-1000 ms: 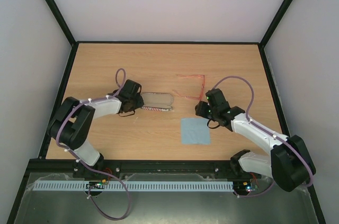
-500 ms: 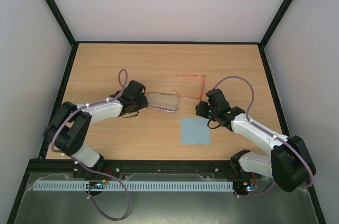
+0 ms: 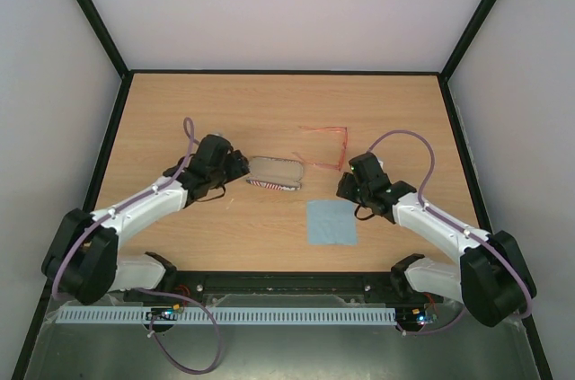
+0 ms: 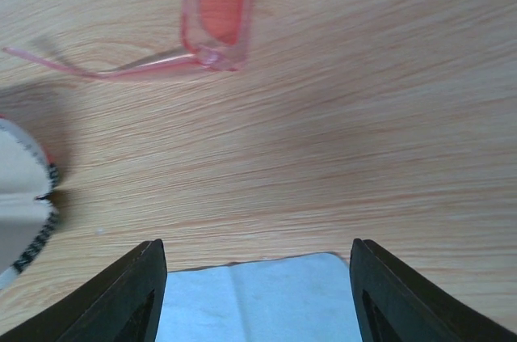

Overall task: Organize the sunglasses
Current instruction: Move the sunglasses case at the center of the board.

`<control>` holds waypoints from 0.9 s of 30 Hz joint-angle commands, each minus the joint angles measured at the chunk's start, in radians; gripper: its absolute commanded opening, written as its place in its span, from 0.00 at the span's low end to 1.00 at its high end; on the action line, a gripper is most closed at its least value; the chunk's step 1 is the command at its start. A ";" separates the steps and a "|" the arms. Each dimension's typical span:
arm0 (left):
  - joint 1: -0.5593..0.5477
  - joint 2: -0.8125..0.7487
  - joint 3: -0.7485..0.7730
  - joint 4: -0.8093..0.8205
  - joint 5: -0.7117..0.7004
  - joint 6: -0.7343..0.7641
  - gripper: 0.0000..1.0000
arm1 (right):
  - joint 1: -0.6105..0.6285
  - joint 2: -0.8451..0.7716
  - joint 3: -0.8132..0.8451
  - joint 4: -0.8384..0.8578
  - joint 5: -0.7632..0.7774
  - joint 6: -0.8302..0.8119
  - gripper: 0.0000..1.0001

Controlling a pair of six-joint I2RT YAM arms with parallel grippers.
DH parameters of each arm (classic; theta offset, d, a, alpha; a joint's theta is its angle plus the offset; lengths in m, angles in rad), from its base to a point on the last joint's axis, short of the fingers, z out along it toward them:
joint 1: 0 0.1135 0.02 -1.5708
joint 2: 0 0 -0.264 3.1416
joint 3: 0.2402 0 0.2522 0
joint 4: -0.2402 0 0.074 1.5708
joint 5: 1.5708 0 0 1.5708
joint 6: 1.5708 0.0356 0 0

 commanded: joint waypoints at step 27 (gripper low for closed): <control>-0.484 0.248 0.180 0.004 -0.060 -0.026 0.43 | -0.007 0.005 -0.140 0.039 0.101 0.065 0.37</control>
